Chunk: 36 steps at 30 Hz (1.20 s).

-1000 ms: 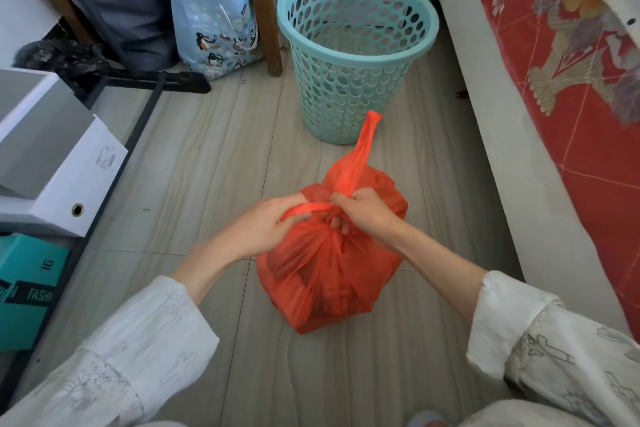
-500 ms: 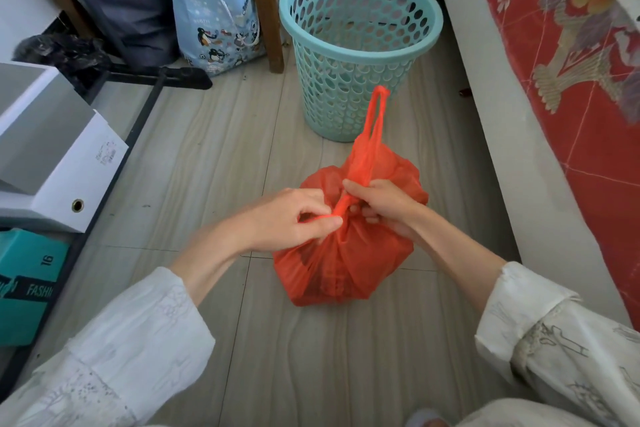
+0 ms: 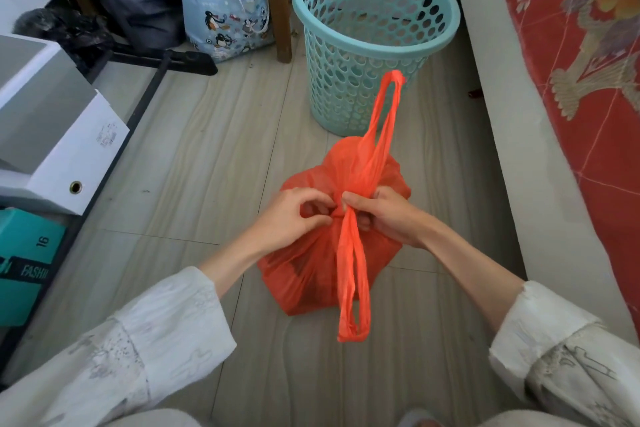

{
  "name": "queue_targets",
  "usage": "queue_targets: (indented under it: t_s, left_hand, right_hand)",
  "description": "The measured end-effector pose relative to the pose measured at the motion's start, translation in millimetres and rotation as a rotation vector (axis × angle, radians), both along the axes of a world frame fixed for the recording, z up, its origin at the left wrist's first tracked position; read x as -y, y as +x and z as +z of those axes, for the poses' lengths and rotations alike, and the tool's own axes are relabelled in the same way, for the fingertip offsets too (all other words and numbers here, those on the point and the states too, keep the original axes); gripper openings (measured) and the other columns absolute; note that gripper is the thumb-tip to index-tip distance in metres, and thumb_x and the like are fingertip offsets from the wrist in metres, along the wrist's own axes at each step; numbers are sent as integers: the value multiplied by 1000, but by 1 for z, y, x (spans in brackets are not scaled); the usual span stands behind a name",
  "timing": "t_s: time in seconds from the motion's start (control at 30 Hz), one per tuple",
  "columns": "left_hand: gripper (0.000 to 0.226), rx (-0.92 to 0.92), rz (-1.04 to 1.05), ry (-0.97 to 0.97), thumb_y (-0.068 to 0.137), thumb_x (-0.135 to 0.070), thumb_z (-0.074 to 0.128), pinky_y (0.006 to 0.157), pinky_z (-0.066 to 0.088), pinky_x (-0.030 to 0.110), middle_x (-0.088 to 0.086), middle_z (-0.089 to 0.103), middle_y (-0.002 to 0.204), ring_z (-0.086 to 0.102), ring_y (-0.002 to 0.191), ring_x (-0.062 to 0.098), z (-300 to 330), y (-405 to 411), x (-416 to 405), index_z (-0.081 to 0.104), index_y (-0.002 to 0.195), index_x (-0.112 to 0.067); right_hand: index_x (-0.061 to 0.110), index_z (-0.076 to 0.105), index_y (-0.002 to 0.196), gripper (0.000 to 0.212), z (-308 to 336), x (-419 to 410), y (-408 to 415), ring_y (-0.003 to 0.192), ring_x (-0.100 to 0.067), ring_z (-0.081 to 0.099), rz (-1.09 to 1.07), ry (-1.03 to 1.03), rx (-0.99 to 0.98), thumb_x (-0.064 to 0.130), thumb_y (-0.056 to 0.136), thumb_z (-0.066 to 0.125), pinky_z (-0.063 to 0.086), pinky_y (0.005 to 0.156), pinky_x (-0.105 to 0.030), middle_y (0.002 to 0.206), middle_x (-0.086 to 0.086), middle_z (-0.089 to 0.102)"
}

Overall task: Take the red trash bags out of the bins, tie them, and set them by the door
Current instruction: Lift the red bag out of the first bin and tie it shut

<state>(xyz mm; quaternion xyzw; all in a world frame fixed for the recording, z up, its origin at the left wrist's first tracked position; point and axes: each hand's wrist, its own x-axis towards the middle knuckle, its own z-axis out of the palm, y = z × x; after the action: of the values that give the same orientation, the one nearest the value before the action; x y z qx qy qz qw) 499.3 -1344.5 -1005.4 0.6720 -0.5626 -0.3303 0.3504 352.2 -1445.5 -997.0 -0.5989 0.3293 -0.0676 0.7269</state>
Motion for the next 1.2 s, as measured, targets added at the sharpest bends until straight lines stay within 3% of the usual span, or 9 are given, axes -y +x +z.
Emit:
queue_targets:
  t_s: [0.23,0.47,0.53,0.63,0.8,0.93,1.0,1.07,1.2]
  left_hand:
    - [13,24,-34,23,79,-10,66,72,45,34,12,69,82,59,73,26,-7,0,0,70,91,-9]
    - [10,-8,40,104,76,-8,63,60,36,4,-5,60,70,50,59,-3,-16,2,5,68,80,-16]
    - [12,-32,29,111,77,-7,62,58,36,4,-11,56,63,50,55,-7,-17,-1,6,65,75,-19]
    - [16,-42,28,87,76,-4,62,57,36,5,-16,53,60,49,55,-12,-17,-3,6,63,70,-19]
    - [22,-50,72,77,76,-7,63,60,36,8,-14,56,62,50,56,-8,-14,-2,12,59,65,-26]
    - [15,-134,93,110,79,-7,62,62,36,10,-13,57,64,48,55,-11,-10,-3,13,64,72,-19]
    - [10,-208,99,125,82,-7,62,62,37,10,-11,58,66,48,55,-11,-7,-2,12,67,77,-15]
    - [8,-238,88,143,84,-10,62,64,37,9,-9,59,69,48,59,-10,-2,-3,9,67,78,-13]
    - [15,-234,76,224,89,-17,56,67,38,18,-3,59,73,49,65,-2,-1,-4,4,68,85,-8]
  right_hand:
    - [11,55,67,26,-2,-6,0,43,-7,38,65,-38,-11,8,92,49,30,49,-20,42,9,45]
    - [17,54,71,26,5,-5,1,48,6,46,207,-378,-167,-7,78,63,36,52,-8,62,6,49]
    - [19,48,69,32,0,-6,2,51,4,44,161,-550,-186,-7,74,65,35,56,-12,63,9,46]
    - [23,45,72,31,-3,-6,1,64,-8,46,109,-779,-213,2,72,67,42,67,-35,68,6,49]
    - [2,59,73,9,-1,-11,3,69,-20,56,-18,-869,-230,7,70,66,47,69,-45,70,-10,62]
    - [-3,66,74,13,3,-19,8,68,-25,63,-269,-701,-281,8,69,69,48,68,-37,74,-15,70]
    - [5,69,72,4,7,-23,12,54,-17,57,-418,-424,-287,7,68,70,47,59,-32,68,-11,67]
    - [14,67,73,15,9,-23,15,41,-8,50,-490,-80,-267,-1,70,68,48,50,-24,62,-5,61]
    - [14,61,78,18,16,-20,14,54,-7,50,-484,363,-263,-4,78,62,50,53,-15,68,-2,58]
